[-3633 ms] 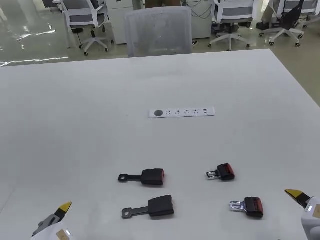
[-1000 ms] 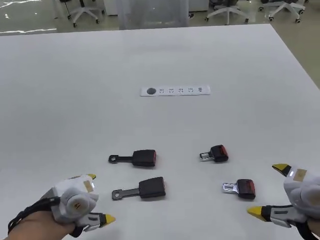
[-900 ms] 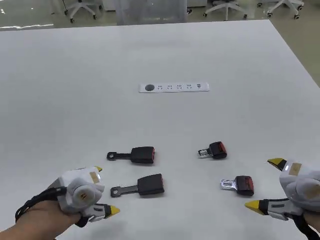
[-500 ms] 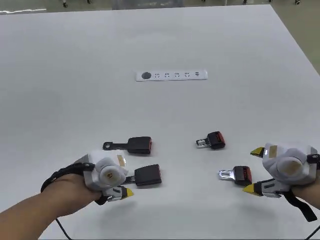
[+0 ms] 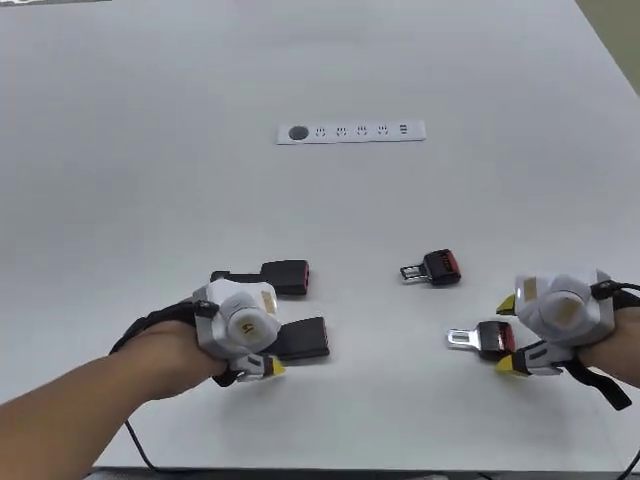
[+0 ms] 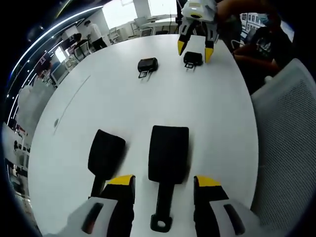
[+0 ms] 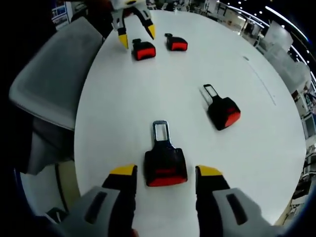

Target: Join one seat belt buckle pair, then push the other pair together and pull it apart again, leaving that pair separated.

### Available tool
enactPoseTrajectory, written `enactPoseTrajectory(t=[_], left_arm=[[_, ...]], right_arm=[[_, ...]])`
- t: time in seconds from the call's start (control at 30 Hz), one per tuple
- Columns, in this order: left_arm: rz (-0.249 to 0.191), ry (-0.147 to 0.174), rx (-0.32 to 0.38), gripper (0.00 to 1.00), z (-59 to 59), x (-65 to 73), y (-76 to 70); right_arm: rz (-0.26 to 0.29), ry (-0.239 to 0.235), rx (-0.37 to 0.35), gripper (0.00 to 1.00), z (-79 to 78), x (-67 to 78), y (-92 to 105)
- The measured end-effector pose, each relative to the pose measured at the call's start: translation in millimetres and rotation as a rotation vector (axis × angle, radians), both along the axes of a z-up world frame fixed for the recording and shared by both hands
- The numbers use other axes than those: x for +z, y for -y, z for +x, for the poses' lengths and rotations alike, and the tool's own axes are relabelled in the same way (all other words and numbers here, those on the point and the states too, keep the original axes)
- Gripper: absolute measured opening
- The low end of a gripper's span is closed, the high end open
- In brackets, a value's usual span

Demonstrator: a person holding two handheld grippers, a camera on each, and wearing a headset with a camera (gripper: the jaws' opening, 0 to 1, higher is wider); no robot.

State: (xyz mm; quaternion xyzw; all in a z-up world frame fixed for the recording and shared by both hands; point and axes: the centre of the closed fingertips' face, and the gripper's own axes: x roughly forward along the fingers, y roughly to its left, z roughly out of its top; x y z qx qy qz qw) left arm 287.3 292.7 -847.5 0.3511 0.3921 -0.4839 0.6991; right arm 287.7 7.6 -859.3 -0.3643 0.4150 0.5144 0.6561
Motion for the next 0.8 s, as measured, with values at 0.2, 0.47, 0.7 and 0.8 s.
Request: enactPoseTrajectory(t=[0.2, 0.47, 0.7, 0.8], left_arm=[[0.016, -0.014, -0.035, 0.38, 2.7, -5.6, 6.3], [0.06, -0.03, -0.119, 0.34, -1.0, -10.9, 9.2], [0.08, -0.032, -0.178, 0.32, -1.7, -11.9, 10.7], [0.083, -0.038, -0.179, 0.32, -1.9, -12.2, 10.7]], right_arm=[[0.003, -0.03, 0.016, 0.44, -0.5, -5.2, 0.1], [0.01, -0.083, 0.009, 0.4, -6.8, -1.1, 4.0], [-0.029, -0.064, 0.055, 0.35, -8.1, 1.8, 3.8], [-0.03, -0.065, 0.061, 0.35, -7.0, -0.2, 7.2]])
